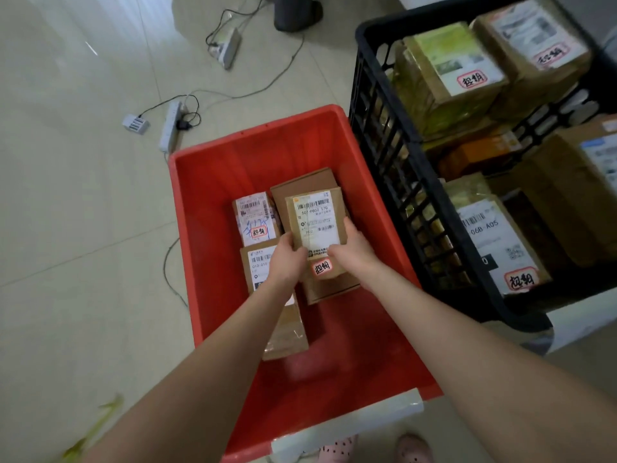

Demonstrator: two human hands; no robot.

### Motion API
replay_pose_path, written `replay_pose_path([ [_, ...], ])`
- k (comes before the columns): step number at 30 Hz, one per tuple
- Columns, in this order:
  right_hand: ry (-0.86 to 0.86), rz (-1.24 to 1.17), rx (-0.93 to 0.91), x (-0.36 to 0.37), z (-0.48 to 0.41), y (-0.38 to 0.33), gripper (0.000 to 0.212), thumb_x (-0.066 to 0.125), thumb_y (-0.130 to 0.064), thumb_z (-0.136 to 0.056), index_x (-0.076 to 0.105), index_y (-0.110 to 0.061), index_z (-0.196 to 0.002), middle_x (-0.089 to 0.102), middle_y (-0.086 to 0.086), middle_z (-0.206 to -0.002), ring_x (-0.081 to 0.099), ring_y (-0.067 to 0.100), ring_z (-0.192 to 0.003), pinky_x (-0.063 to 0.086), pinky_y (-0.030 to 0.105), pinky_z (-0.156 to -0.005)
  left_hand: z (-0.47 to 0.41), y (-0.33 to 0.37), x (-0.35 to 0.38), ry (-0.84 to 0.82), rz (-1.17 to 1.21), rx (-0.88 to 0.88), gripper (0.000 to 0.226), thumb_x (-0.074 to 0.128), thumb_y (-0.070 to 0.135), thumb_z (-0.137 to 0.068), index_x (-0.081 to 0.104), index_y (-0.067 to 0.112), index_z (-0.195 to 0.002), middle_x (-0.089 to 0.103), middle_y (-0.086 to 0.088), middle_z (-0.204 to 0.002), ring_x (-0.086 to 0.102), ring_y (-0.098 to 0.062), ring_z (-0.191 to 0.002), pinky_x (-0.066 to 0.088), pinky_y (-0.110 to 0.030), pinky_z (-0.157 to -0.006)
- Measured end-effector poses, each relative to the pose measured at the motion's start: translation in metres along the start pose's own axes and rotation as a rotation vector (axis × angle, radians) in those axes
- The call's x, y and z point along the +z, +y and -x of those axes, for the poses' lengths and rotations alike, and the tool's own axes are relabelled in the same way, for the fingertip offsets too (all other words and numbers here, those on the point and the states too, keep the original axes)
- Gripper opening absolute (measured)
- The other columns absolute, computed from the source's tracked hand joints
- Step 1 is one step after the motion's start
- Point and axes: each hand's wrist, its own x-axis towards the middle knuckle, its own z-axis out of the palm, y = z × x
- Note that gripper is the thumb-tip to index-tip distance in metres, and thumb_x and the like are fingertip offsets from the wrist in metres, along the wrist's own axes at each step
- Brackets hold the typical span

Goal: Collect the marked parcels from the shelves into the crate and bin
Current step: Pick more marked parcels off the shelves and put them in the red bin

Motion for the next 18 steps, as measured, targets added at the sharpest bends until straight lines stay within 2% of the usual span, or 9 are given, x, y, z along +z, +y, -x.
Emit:
replay_pose_path([
  [2,-0.014,0.001,-0.062,0.0,-0.01,-0.001,0.066,0.055,-0.007,-0.081,0.041,-0.027,-0.142,0.051,0.004,-0.139,0.051,0.025,-0.122,0.044,0.036,-0.101,-0.008,-0.004,0.0,-0.064,-0.037,0.034,0.062,0.055,0.008,-0.084,0.04,0.023,-0.142,0.06,0.0,-0.129,0.061,-0.022,-0.109,0.052,-0.045,-0.093],
  [4,0.007,0.06,-0.115,0.004,-0.016,0.002,0.058,0.051,-0.008,-0.082,0.049,-0.032,-0.135,0.049,0.003,-0.141,0.052,0.024,-0.121,0.045,0.03,-0.097,-0.009,-0.009,0.001,-0.095,-0.263,0.103,0.08,0.071,0.02,-0.082,0.028,0.022,-0.149,0.049,-0.003,-0.14,0.053,-0.023,-0.122,0.046,-0.039,-0.101],
  [6,0.034,0.26,-0.12,0.007,-0.011,0.008,0.059,0.056,-0.014,-0.088,0.039,-0.032,-0.142,0.028,0.002,-0.155,0.041,0.026,-0.132,0.04,0.027,-0.096,-0.006,-0.018,0.006,-0.107,-0.592,0.163,0.091,0.074,0.032,-0.08,0.019,0.023,-0.152,0.028,-0.01,-0.153,0.042,-0.026,-0.133,0.041,-0.037,-0.103],
  [8,0.0,0.578,-0.121,0.009,-0.002,0.014,0.073,0.062,-0.024,-0.089,0.022,-0.034,-0.149,0.005,0.002,-0.161,0.02,0.029,-0.144,0.03,0.037,-0.109,-0.004,-0.027,0.013,-0.088,-0.735,0.15,0.091,0.071,0.038,-0.082,0.013,0.03,-0.152,0.02,-0.014,-0.155,0.047,-0.031,-0.128,0.045,-0.04,-0.095],
  [10,-0.032,0.842,-0.18,0.011,0.0,0.018,0.078,0.06,-0.02,-0.09,0.012,-0.033,-0.15,-0.007,0.004,-0.161,-0.001,0.033,-0.148,0.015,0.043,-0.118,-0.011,-0.028,0.016,-0.008,-0.737,0.156,0.086,0.07,0.034,-0.084,0.017,0.029,-0.151,0.032,-0.014,-0.149,0.055,-0.032,-0.116,0.049,-0.038,-0.084],
  [12,-0.003,0.994,-0.233,0.009,-0.009,0.019,0.071,0.053,-0.015,-0.093,0.014,-0.031,-0.15,-0.007,0.006,-0.161,-0.009,0.035,-0.147,0.007,0.044,-0.119,-0.019,-0.022,0.016,0.068,-0.686,0.216,0.074,0.068,0.023,-0.084,0.028,0.021,-0.146,0.047,-0.013,-0.137,0.057,-0.03,-0.11,0.047,-0.035,-0.078],
  [15,0.093,1.071,-0.295,0.001,-0.033,0.009,0.063,0.051,-0.014,-0.093,0.024,-0.026,-0.148,-0.001,0.006,-0.161,-0.01,0.035,-0.147,0.013,0.041,-0.118,-0.032,-0.001,0.012,0.082,-0.513,0.313,0.066,0.064,0.009,-0.084,0.037,0.014,-0.143,0.055,-0.012,-0.129,0.057,-0.031,-0.109,0.049,-0.039,-0.084],
  [18,0.119,1.064,-0.305,-0.002,-0.048,-0.007,0.06,0.048,-0.016,-0.094,0.024,-0.02,-0.149,0.003,0.008,-0.161,-0.009,0.032,-0.147,0.013,0.039,-0.118,-0.044,0.015,0.009,-0.001,-0.413,0.317,0.071,0.057,0.003,-0.085,0.029,0.018,-0.148,0.054,-0.011,-0.135,0.055,-0.031,-0.117,0.048,-0.04,-0.093],
])
